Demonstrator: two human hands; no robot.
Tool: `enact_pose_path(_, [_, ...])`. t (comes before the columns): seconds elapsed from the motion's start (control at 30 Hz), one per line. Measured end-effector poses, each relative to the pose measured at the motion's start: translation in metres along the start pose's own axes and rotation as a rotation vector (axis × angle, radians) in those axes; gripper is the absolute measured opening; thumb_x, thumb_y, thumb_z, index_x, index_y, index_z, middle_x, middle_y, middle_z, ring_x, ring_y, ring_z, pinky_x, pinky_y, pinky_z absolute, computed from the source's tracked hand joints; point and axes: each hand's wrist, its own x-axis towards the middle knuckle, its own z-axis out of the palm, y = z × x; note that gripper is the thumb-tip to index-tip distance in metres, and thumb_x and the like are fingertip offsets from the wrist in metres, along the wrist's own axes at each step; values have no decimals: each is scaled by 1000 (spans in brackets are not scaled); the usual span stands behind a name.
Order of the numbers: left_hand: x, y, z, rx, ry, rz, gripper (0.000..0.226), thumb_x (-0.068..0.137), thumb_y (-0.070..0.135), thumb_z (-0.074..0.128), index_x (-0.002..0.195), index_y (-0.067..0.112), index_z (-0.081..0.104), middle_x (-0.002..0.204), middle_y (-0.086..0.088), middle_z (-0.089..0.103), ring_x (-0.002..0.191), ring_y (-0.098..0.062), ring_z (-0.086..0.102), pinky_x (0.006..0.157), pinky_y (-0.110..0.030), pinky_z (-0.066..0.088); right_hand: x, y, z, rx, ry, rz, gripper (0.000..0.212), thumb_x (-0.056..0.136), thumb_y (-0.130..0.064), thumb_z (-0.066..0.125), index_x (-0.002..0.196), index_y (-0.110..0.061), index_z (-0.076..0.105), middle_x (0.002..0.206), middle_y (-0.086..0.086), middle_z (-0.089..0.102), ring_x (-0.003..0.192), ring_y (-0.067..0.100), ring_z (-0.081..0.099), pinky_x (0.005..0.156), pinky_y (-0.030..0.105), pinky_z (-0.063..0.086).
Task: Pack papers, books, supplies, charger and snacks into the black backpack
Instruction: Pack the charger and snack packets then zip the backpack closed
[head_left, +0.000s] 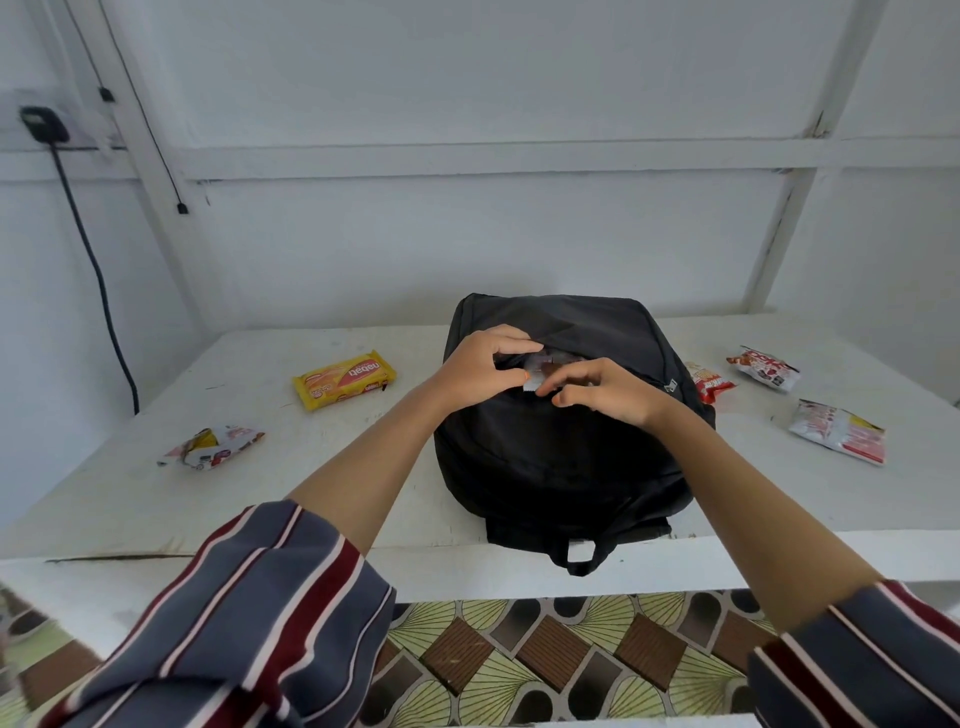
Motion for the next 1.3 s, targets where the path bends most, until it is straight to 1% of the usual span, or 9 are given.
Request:
enact_pose_path(0.17, [1,-3,0,14,-22,-2,40,82,5,63,120,18,64,125,3,55,111,-4,48,93,-16,32,8,1,-2,-25,21,13,20,87,-5,56,100,-13,69,80,-8,61,63,-17,52,55,-2,34])
enact_pose_path(0.37, [1,-3,-1,41,-53,7,39,83,6,63,120,17,63,124,4,55,110,-3,47,90,-14,32,10,-2,-3,-45,49,46,20,87,-7,57,100,-16,68,92,-2,62,76,0,51,53,-2,34])
enact_pose_path(0.57, [2,-5,-2,50,-84,8,41,84,6,62,123,17,61,125,1,55,110,-4,47,93,-18,33,0,-2,-12,12,-15,15,26,88,-12,58,101,-33,65,107,-18,62,94,1,56,72,20,46])
enact_pose_path(0.77, [-1,-8,-3,63,-155,-32,39,83,8,62,121,19,63,117,3,54,104,-6,49,87,-10,34,-18,-16,-32,142,27,-123,31,80,2,67,107,-14,67,107,-4,69,98,3,64,85,14,49])
enact_pose_path(0.9, [-4,-7,-3,105,-309,-120,32,88,15,60,119,19,64,136,-1,48,121,-10,44,97,-16,27,-8,-15,-30,-28,262,-181,28,79,-3,70,101,-19,67,103,-6,66,93,11,60,84,15,45])
enact_pose_path(1.0, [-5,-6,-3,126,-339,-147,32,88,17,59,120,20,63,140,0,46,127,-12,40,98,-19,24,8,-1,-19,-288,192,-122,30,81,-11,69,109,-19,66,113,-6,61,103,8,51,89,19,35])
enact_pose_path(1.07, [-7,-5,-5,105,-287,-134,31,88,15,59,119,18,64,131,1,54,113,-7,49,92,-15,30,17,7,-13,-386,113,-82,33,81,-11,68,113,-17,65,113,-4,60,103,8,52,88,17,33])
enact_pose_path(1.17, [-15,-9,-14,-10,-46,-145,26,86,10,61,111,15,68,106,3,66,87,-2,57,79,-10,41,30,6,-6,-408,141,-88,33,81,-7,66,112,-15,65,105,-2,61,81,-3,49,71,4,33])
enact_pose_path(1.3, [-37,-39,-38,-96,323,-247,17,85,9,62,98,15,73,100,3,68,88,-11,60,73,-12,42,58,-17,8,-330,223,-164,32,80,-5,65,109,-17,67,101,-4,63,74,2,49,68,9,36])
